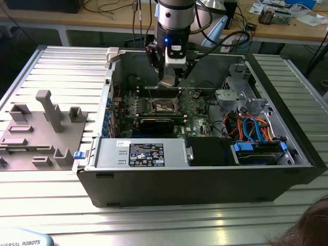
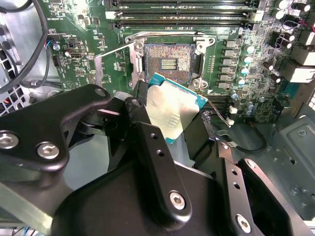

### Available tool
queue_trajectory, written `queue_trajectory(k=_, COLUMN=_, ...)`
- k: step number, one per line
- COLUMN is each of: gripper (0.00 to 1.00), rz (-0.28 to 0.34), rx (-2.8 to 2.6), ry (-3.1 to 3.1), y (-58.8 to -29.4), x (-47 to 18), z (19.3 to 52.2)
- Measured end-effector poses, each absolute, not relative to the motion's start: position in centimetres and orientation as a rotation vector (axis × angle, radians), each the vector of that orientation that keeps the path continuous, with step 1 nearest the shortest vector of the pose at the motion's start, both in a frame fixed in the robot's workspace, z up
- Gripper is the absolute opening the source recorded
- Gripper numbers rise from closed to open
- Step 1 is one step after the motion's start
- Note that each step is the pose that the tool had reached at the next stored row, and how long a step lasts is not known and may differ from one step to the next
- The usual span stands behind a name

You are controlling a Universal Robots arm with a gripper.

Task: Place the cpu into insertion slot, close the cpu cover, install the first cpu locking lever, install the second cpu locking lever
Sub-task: 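Place the cpu into insertion slot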

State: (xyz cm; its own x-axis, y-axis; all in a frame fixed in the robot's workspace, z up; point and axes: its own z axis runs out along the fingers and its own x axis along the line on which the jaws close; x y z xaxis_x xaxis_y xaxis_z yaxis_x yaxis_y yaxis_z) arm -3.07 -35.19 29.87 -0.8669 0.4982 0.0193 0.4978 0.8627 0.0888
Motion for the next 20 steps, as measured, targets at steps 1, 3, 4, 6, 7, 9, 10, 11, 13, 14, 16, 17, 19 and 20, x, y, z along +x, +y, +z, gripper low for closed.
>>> queue_trajectory(k=1, gripper=0.54, rz=0.143, rx=0.818, ry=3.025, y=-35.19, x=-3.07, z=29.86)
queue_trajectory(k=3, gripper=0.54, rz=0.143, rx=0.838, ry=3.019, y=-35.19, x=-3.07, z=29.84)
queue_trajectory(k=4, gripper=0.54, rz=0.142, rx=0.842, ry=3.018, y=-35.19, x=-3.07, z=29.83)
queue_trajectory(k=6, gripper=0.54, rz=0.143, rx=0.845, ry=3.017, y=-35.19, x=-3.07, z=29.83)
queue_trajectory(k=7, gripper=0.54, rz=0.143, rx=0.848, ry=3.016, y=-35.19, x=-3.07, z=29.83)
queue_trajectory(k=9, gripper=0.54, rz=0.142, rx=0.852, ry=3.015, y=-35.19, x=-3.07, z=29.82)
queue_trajectory(k=10, gripper=0.54, rz=0.143, rx=0.854, ry=3.014, y=-35.19, x=-3.07, z=29.82)
queue_trajectory(k=11, gripper=0.54, rz=0.142, rx=0.856, ry=3.013, y=-35.19, x=-3.07, z=29.82)
queue_trajectory(k=13, gripper=0.54, rz=0.142, rx=0.859, ry=3.012, y=-35.19, x=-3.07, z=29.81)
queue_trajectory(k=14, gripper=0.54, rz=0.142, rx=0.860, ry=3.012, y=-35.19, x=-3.07, z=29.81)
queue_trajectory(k=16, gripper=0.54, rz=0.142, rx=0.864, ry=3.011, y=-35.19, x=-3.07, z=29.81)
queue_trajectory(k=17, gripper=0.54, rz=0.142, rx=0.866, ry=3.010, y=-35.19, x=-3.07, z=29.81)
queue_trajectory(k=19, gripper=0.54, rz=0.142, rx=0.869, ry=3.009, y=-35.19, x=-3.07, z=29.80)
queue_trajectory(k=20, gripper=0.54, rz=0.142, rx=0.870, ry=3.009, y=-35.19, x=-3.07, z=29.80)
